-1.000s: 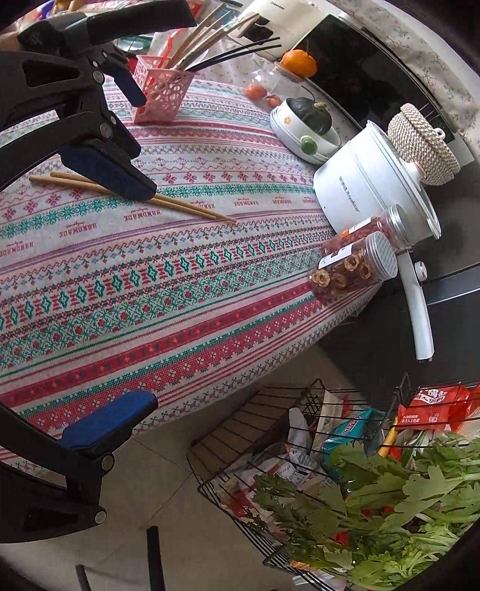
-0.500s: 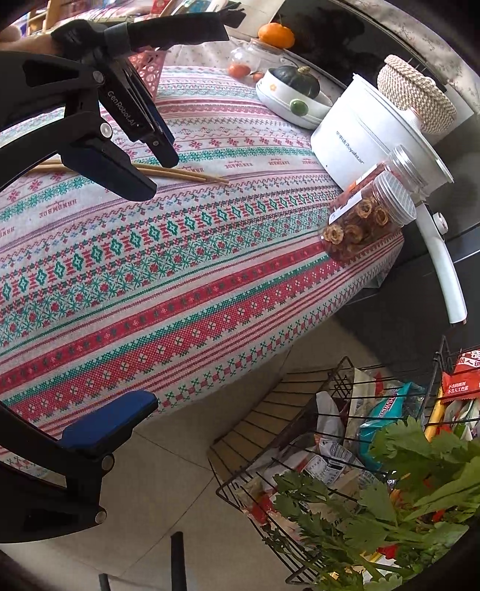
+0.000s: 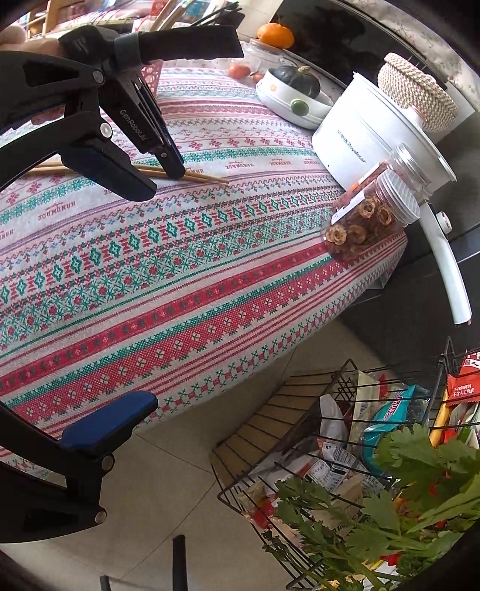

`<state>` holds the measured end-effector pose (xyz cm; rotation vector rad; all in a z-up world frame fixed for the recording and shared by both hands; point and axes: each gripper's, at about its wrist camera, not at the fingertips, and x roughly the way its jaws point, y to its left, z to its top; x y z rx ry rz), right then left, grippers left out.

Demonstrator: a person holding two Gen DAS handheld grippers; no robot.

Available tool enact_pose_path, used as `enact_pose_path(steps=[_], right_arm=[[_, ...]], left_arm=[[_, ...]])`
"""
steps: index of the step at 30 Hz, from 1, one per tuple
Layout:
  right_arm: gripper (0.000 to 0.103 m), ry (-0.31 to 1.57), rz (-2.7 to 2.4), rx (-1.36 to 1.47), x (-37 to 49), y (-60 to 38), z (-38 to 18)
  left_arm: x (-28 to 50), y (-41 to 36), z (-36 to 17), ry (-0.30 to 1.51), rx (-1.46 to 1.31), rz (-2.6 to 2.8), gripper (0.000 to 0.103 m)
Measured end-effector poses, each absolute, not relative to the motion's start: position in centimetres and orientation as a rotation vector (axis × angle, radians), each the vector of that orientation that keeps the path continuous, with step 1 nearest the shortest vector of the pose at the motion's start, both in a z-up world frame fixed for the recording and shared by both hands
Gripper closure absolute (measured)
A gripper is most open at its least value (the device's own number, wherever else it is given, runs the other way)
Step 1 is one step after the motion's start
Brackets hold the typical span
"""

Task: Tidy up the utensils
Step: 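Grasp the two wooden chopsticks on the cloth with the left tool, then lift one wooden chopstick upright with the left tool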

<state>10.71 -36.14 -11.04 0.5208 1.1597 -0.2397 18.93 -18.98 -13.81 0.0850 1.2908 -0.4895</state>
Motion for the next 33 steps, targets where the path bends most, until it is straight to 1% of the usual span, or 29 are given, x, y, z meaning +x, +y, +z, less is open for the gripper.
enact_pose_path(steps=[3,15,18,22,25,33], right_arm=[[0.000,1.161,-0.241,0.519,10.7,-36.1,-11.0],[0.000,1.172,-0.225,0.522,10.9,-36.0,-11.2],[0.000,1.174,-0.219,0.526,11.1,-35.9,-11.3],[0.000,1.198,-0.209,0.530,11.2,-35.8,-11.8],[0.000,1.198,-0.214,0.531,11.0,-35.9,-11.8],[0.000,1.179,-0.150,0.534,11.4,-34.6,-11.8]], left_arm=[[19.0,-18.8,-13.8,1.288,0.084,-0.484,0.093],[20.1,-19.4,-14.4,1.306,0.122,-0.437,0.093],[20.6,-19.7,-14.4,1.288,0.129,-0.418,0.093],[20.3,-19.3,-14.2,1.264,0.146,-0.391,0.096],[19.4,-18.1,-13.0,1.196,0.150,-0.375,0.097],[14.5,-11.7,-7.2,1.046,0.085,-0.460,0.097]])
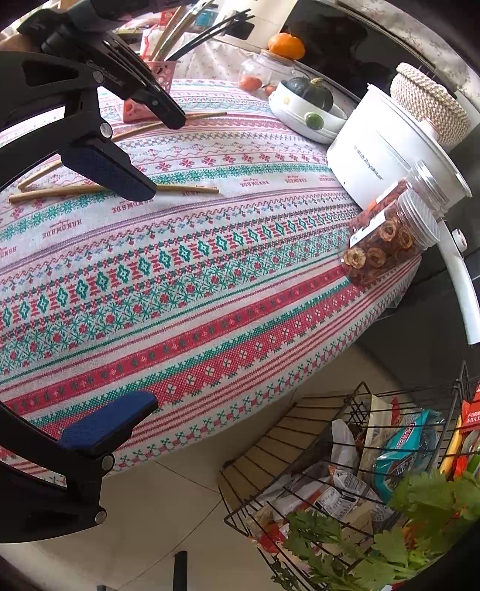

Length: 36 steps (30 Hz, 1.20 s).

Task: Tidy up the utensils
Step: 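Lift one wooden chopstick upright with the left tool, then grasp the other wooden chopstick with the right tool while the left tool holds its chopstick upright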

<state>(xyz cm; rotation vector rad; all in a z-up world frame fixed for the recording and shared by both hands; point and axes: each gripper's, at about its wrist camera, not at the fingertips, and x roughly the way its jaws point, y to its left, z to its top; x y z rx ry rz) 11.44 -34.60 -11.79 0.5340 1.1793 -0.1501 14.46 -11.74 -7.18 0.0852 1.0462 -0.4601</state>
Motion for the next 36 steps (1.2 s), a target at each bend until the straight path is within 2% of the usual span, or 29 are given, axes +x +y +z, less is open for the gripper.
enact_pose_path(steps=[11,23,26,31,35,36], right_arm=[[0.000,1.200,-0.062,0.442,13.5,-28.4,-12.7],[0.000,1.219,-0.056,0.394,15.8,-24.4,-13.7],[0.009,1.207,-0.030,0.408,16.5,-23.4,-13.9],[0.037,1.236,-0.013,0.333,17.7,-20.8,-15.2],[0.048,1.232,-0.041,0.196,17.9,-18.5,-15.9],[0.054,1.230,-0.050,0.155,17.9,-17.9,-16.0]], left_arm=[[7.6,-3.6,-3.2,0.900,-0.007,-0.515,0.097],[5.4,0.9,-0.2,0.775,-0.068,-0.531,0.097],[5.4,1.3,-0.3,0.776,-0.072,-0.528,0.097],[5.3,2.1,-0.5,0.776,-0.082,-0.516,0.097],[5.3,2.4,-0.5,0.776,-0.081,-0.510,0.097],[5.3,2.4,-0.5,0.775,-0.081,-0.508,0.097]])
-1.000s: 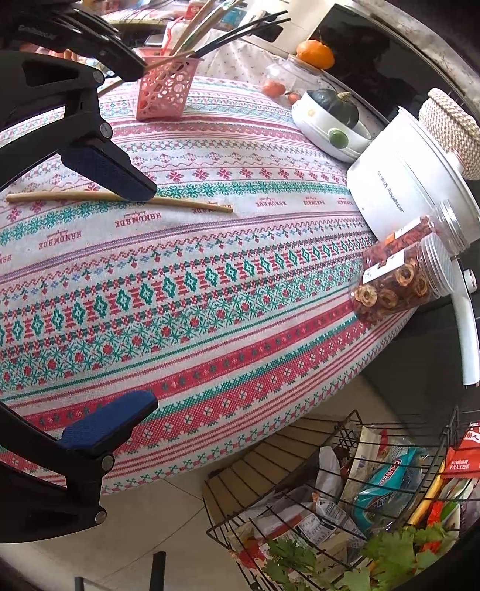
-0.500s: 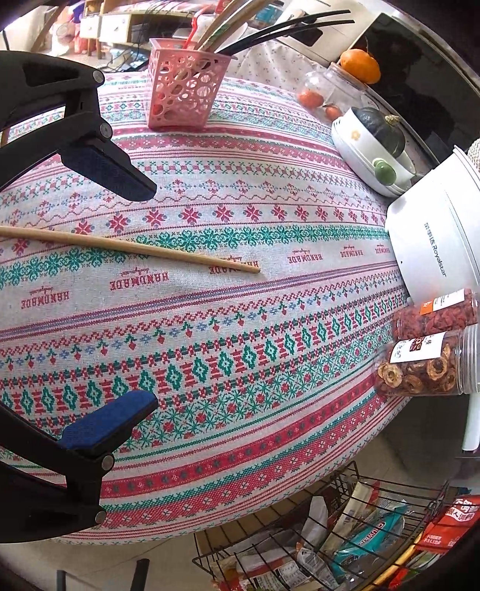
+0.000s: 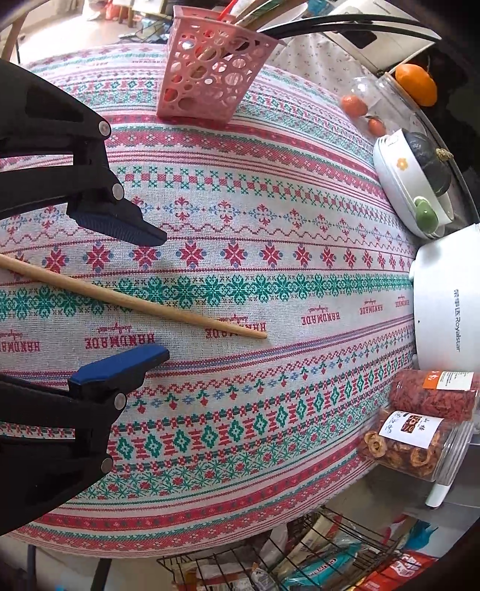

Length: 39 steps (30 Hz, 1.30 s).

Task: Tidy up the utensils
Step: 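Grasp the other wooden chopstick with the right tool while the left tool holds its chopstick upright, then carry both wooden chopsticks upright toward the pink basket with both tools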

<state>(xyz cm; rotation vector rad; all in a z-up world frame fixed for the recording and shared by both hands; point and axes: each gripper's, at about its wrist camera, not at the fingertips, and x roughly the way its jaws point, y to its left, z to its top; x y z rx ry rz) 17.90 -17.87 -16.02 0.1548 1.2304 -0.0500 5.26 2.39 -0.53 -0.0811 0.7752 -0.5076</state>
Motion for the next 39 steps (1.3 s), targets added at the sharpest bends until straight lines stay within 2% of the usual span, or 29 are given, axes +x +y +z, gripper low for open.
enact_pose_path(steps=[1,2,4,11,17,26,39], right_arm=[[0.064,1.227,-0.054,0.113,17.8,-17.3,-16.1],[0.070,1.223,-0.057,0.081,17.8,-16.8,-16.3],[0.093,1.214,-0.036,0.070,17.7,-16.3,-16.4],[0.096,1.190,0.032,0.098,17.1,-15.1,-17.0],[0.096,1.113,0.087,0.055,15.1,-13.5,-14.7],[0.096,0.941,0.171,0.090,10.3,-14.4,-8.9],[0.096,0.697,0.241,0.148,4.5,-15.6,-0.7]], left_arm=[[5.3,2.4,-0.5,0.775,-0.081,-0.506,0.097],[5.2,2.4,-0.5,0.774,-0.082,-0.505,0.097],[5.2,2.4,-0.5,0.772,-0.081,-0.504,0.097],[5.0,2.9,-0.5,0.765,-0.079,-0.490,0.096],[4.6,3.4,-0.4,0.755,-0.078,-0.475,0.096],[3.5,4.5,1.2,0.698,-0.088,-0.461,0.097],[2.5,7.9,5.7,0.526,-0.181,-0.413,0.097]])
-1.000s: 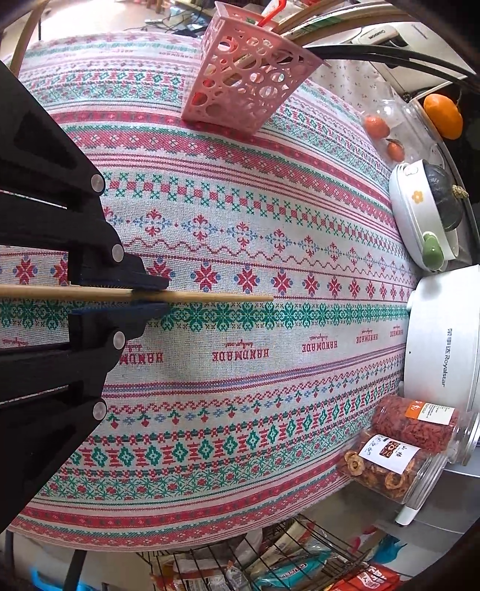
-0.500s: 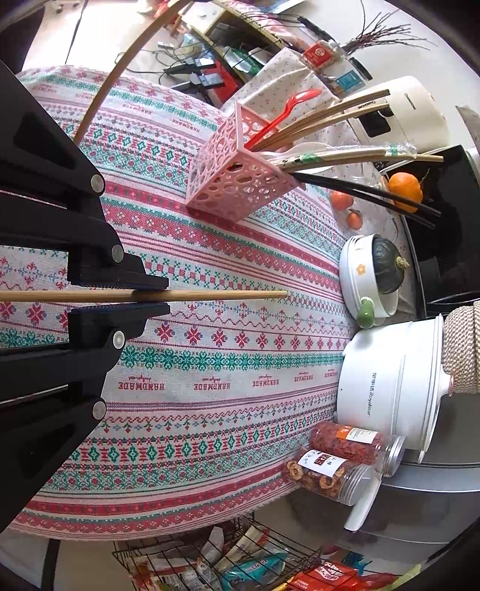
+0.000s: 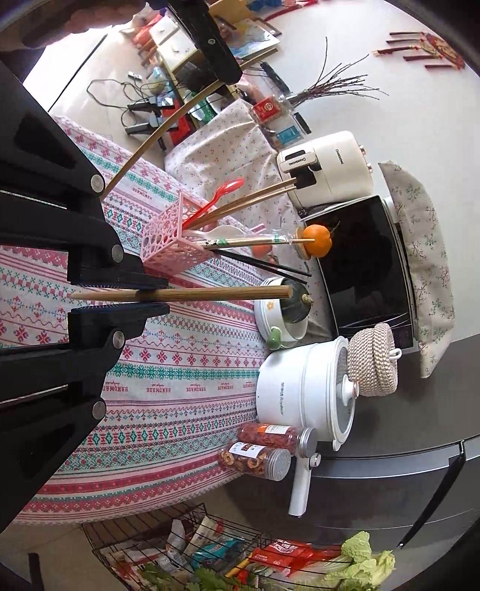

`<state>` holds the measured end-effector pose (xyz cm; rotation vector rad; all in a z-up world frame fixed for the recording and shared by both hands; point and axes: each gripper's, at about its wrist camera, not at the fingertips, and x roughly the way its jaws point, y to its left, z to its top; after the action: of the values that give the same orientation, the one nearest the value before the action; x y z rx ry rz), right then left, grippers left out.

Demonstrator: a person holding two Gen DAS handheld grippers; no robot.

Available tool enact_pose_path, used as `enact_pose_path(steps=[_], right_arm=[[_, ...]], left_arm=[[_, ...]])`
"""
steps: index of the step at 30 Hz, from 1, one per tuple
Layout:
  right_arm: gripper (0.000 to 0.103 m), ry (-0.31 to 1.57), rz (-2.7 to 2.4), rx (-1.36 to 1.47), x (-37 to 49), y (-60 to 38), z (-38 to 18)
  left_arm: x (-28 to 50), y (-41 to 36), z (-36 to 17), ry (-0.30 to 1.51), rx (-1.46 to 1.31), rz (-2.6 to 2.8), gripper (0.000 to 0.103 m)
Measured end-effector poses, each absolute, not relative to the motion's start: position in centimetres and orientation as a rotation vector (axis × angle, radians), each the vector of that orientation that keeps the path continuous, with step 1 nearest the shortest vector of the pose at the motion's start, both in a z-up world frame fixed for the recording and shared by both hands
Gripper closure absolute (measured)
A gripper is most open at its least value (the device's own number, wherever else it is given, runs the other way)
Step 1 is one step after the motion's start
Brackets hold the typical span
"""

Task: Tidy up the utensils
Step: 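Carry both wooden chopsticks upright toward the pink basket with both tools, then lower the chopstick into the basket and open the left tool while the right tool carries its chopstick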

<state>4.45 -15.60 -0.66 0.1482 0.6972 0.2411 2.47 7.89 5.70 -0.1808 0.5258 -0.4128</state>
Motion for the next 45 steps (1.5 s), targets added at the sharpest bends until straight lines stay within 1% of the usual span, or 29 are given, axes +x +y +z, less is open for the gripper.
enact_pose_path(steps=[10,14,17,24,32,39,40,41,42,43,44,45], right_arm=[[0.096,0.603,0.279,0.155,3.8,-14.8,2.2],[0.096,0.592,0.281,0.164,4.2,-14.7,2.4],[0.096,0.586,0.281,0.171,4.5,-14.7,2.5],[0.096,0.585,0.282,0.189,5.3,-14.7,2.4],[0.096,0.572,0.285,0.197,5.7,-14.5,2.5],[0.096,0.574,0.284,0.209,6.3,-14.5,2.3],[0.096,0.572,0.285,0.210,6.3,-14.5,2.3],[0.096,0.570,0.287,0.211,6.3,-14.5,2.3],[0.096,0.569,0.289,0.211,6.4,-14.4,2.3],[0.096,0.568,0.291,0.212,6.5,-14.4,2.3],[0.096,0.567,0.293,0.212,6.6,-14.3,2.3],[0.096,0.566,0.294,0.212,6.7,-14.2,2.3]], left_arm=[[3.5,10.1,8.5,0.339,-0.236,-0.313,0.097],[4.4,9.6,8.9,0.271,-0.204,-0.262,0.097],[5.6,8.9,8.6,0.254,-0.176,-0.247,0.097],[8.0,7.8,6.3,0.262,-0.141,-0.237,0.097],[9.9,6.4,4.1,0.319,-0.097,-0.239,0.097],[11.7,6.1,2.3,0.440,-0.116,-0.261,0.096],[12.0,6.1,2.0,0.460,-0.123,-0.267,0.095],[12.2,6.1,1.7,0.476,-0.128,-0.269,0.092],[12.4,6.1,1.4,0.498,-0.133,-0.274,0.076],[12.5,6.1,1.2,0.519,-0.140,-0.277,0.053],[12.5,6.1,1.1,0.529,-0.150,-0.275,0.042],[12.2,6.3,1.0,0.530,-0.163,-0.270,0.027]])
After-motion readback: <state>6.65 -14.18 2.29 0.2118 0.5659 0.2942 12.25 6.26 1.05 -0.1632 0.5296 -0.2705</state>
